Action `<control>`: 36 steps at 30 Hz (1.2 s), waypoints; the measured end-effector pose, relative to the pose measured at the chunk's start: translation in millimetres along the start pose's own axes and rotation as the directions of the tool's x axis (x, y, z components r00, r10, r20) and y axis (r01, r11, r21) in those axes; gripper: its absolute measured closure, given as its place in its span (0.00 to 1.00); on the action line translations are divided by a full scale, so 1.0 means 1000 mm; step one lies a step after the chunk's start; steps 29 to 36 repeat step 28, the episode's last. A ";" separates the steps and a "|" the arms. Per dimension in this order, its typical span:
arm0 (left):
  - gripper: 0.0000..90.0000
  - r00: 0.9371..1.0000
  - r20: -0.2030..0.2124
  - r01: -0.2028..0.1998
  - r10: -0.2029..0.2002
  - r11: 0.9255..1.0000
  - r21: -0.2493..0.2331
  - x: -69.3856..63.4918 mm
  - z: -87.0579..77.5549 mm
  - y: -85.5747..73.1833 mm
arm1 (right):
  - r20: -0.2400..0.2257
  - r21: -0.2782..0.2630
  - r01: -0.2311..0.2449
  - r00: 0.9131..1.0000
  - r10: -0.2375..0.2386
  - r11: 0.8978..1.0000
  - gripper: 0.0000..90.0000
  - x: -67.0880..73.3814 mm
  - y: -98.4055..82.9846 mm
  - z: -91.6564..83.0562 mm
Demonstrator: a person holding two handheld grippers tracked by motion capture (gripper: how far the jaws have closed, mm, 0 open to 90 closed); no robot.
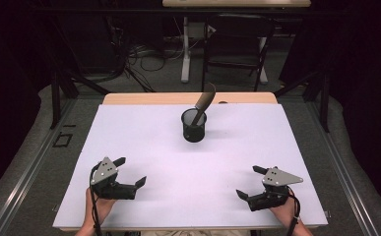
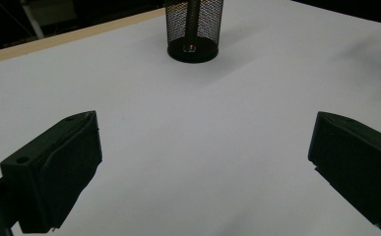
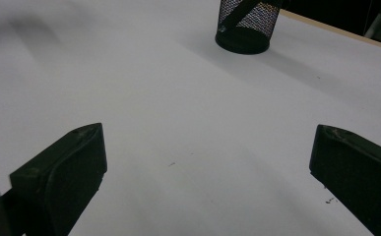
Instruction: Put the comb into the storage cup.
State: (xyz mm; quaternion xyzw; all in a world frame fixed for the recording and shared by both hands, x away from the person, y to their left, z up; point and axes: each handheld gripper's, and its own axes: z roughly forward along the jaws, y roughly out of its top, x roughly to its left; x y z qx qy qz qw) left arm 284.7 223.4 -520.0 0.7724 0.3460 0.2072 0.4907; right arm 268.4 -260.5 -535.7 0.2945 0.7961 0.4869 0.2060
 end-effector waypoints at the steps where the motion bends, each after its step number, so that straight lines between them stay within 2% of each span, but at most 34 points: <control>1: 0.00 1.000 0.005 -0.001 0.001 1.000 0.002 0.000 -0.001 -0.001 | -0.001 0.000 0.000 1.000 0.000 1.000 0.01 0.000 0.000 0.000; 14: 0.00 1.000 -0.019 0.011 -0.011 1.000 0.004 0.000 -0.008 -0.015 | -0.002 0.000 -0.005 1.000 0.005 1.000 0.01 0.000 0.000 0.000; 26: 0.00 1.000 0.004 0.015 -0.015 1.000 0.012 0.001 -0.002 -0.018 | -0.002 0.002 0.005 1.000 -0.005 1.000 0.00 0.000 0.000 0.000; 36: 0.00 1.000 0.002 0.015 -0.015 1.000 0.021 0.002 -0.001 -0.018 | -0.001 -0.001 0.006 1.000 -0.006 1.000 0.00 0.000 0.000 0.000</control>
